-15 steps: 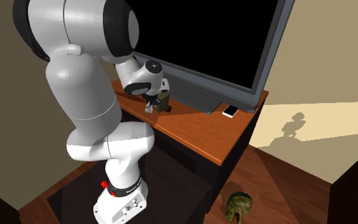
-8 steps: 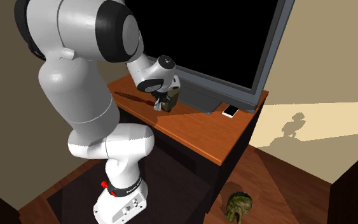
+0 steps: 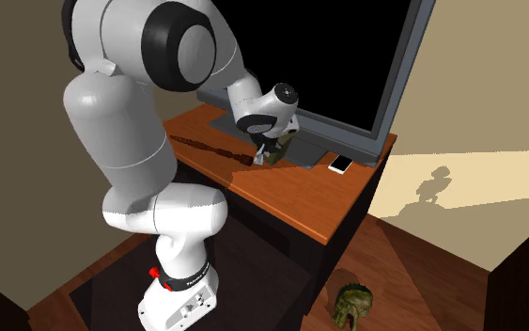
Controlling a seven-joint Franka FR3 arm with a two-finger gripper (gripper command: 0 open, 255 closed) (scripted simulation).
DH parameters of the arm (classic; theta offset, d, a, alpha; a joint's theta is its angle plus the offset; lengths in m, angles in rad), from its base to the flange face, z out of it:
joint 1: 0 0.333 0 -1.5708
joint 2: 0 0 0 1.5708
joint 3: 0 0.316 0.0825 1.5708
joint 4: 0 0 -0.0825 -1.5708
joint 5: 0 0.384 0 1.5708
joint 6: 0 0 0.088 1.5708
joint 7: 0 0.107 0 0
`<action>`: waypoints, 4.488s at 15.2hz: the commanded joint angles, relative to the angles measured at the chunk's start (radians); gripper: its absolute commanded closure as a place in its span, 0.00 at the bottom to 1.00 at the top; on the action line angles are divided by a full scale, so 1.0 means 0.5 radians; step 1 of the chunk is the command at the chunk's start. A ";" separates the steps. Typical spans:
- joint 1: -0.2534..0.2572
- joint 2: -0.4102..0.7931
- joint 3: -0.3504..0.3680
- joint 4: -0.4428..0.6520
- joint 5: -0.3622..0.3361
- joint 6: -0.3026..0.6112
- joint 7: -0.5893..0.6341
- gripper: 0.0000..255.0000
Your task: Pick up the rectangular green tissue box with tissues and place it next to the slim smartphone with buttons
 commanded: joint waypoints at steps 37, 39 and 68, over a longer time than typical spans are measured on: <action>-0.636 1.358 -0.217 1.126 0.616 -0.746 -1.048 1.00; -0.652 1.405 -0.196 1.139 0.660 -0.735 -1.087 1.00; -0.687 1.361 -0.258 1.099 0.614 -0.788 -1.133 0.00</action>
